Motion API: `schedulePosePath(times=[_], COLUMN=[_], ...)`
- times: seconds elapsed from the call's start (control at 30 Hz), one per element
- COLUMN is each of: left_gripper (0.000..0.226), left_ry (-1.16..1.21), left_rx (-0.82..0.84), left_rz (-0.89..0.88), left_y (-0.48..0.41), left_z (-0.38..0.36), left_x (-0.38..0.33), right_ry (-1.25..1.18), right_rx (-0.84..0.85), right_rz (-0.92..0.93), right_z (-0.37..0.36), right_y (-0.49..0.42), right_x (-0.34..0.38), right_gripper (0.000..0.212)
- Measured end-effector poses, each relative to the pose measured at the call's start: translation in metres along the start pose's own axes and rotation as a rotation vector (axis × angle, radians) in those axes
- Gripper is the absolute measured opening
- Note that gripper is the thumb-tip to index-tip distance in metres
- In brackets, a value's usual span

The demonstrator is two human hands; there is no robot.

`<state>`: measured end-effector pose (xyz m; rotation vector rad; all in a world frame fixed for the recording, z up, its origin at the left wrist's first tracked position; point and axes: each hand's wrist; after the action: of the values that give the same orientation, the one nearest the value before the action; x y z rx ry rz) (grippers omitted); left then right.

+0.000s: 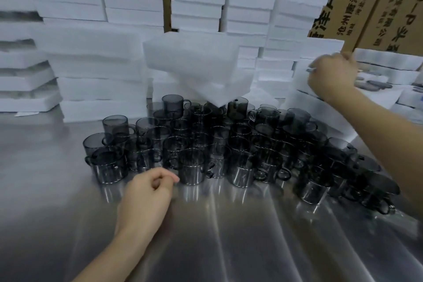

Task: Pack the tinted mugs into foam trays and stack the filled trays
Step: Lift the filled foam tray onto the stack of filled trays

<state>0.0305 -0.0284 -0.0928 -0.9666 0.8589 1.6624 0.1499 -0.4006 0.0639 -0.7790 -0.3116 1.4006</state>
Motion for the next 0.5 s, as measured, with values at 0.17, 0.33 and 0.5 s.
schedulePosePath(times=[0.17,0.33,0.5], left_gripper=[0.034,0.035,0.032], left_ry=[-0.026,-0.01,-0.065], left_rx=[0.003,0.013,0.008], left_rz=[-0.009,-0.029,-0.029], left_y=[-0.001,-0.004,-0.003], left_z=[0.001,0.0,0.002], left_x=[0.0,0.002,0.0], right_ry=[-0.556,-0.404,-0.385], right_rx=[-0.1,0.092,-0.212], right_rz=[0.539,0.531,0.518], right_z=[0.034,0.025,0.055], right_y=[-0.039,-0.05,-0.016], right_x=[0.128,0.186,0.187], right_gripper=[0.048,0.059,0.052])
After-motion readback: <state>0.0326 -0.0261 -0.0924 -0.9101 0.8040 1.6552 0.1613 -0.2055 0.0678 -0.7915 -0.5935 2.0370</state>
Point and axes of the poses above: each hand's wrist, its own y-axis away from the middle knuckle, its own z-axis out of the back of the hand, x = y × z, and after that the axes turned 14 degrees about z, right-handed
